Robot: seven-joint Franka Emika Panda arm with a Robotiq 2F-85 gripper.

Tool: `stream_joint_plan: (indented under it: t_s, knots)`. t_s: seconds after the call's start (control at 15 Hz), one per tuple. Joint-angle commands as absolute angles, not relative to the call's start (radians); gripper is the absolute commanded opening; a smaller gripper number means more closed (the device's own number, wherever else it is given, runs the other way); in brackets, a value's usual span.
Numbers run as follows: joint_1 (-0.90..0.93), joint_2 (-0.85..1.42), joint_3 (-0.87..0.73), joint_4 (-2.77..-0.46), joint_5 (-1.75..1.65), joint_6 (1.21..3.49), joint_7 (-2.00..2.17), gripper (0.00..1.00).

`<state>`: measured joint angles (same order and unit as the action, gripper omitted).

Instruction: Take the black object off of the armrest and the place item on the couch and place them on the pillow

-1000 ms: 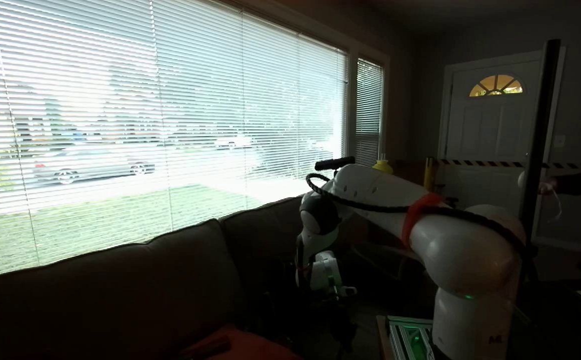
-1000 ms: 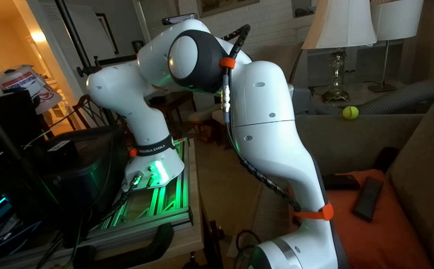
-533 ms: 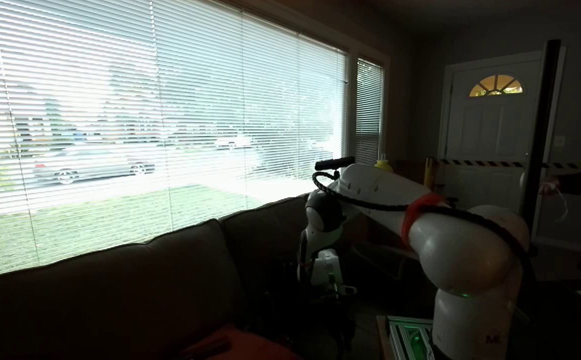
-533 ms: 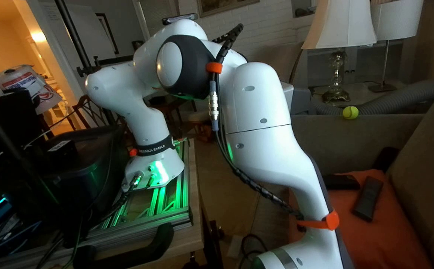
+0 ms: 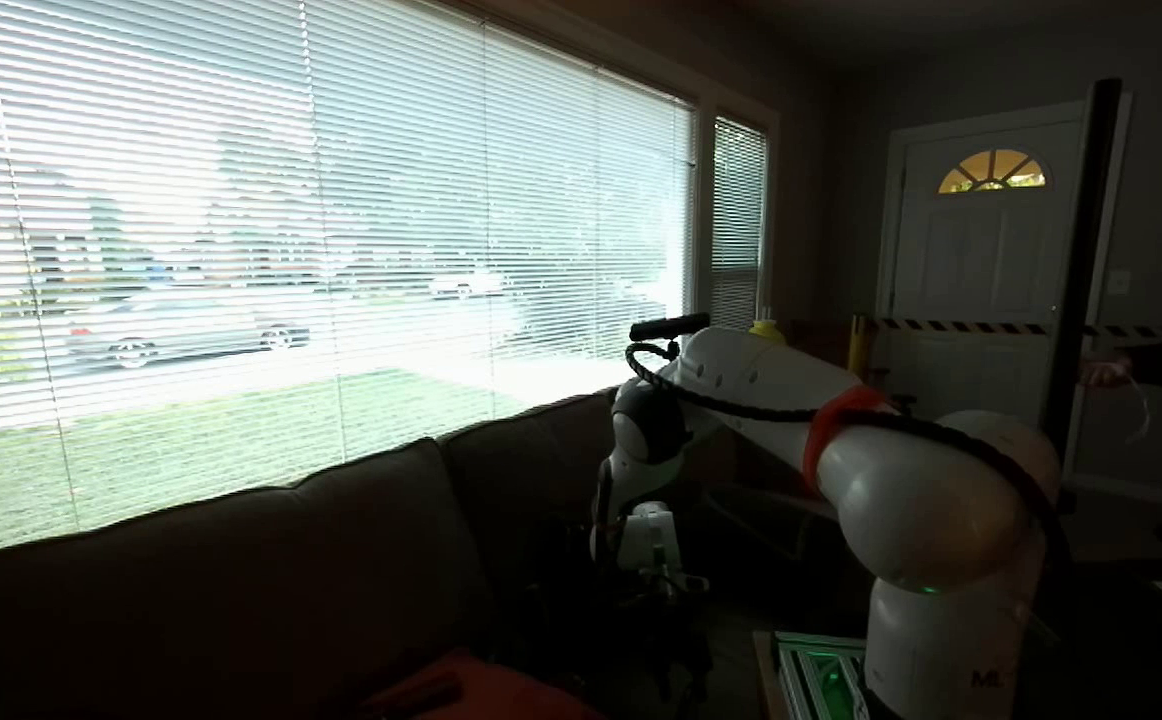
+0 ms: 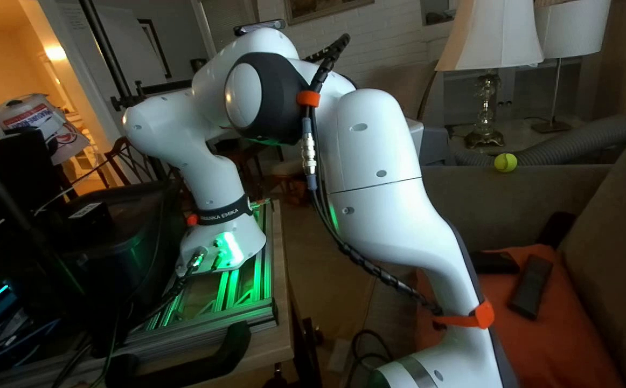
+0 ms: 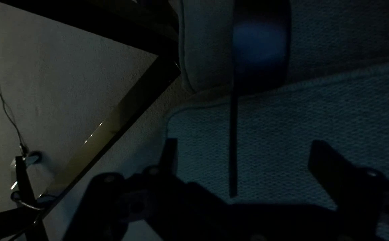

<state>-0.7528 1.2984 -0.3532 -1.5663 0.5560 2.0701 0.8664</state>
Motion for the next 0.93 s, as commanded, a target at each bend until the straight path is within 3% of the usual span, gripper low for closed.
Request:
stream_joint_plan:
  t_s: [0.0, 0.07, 0.2, 0.73, 0.87]
  knots:
    - [-0.760, 1.302, -0.345, -1.550, 0.537, 2.034, 0.878, 1.00]
    - [-0.759, 1.303, -0.345, -1.550, 0.536, 2.032, 0.877, 0.75]
    - [-0.755, 1.302, -0.347, -1.552, 0.534, 2.029, 0.878, 0.73]
    - [-0.752, 1.302, -0.340, -1.554, 0.535, 2.036, 0.870, 0.08]
    - [-0.753, 1.302, -0.338, -1.555, 0.537, 2.037, 0.868, 0.00]
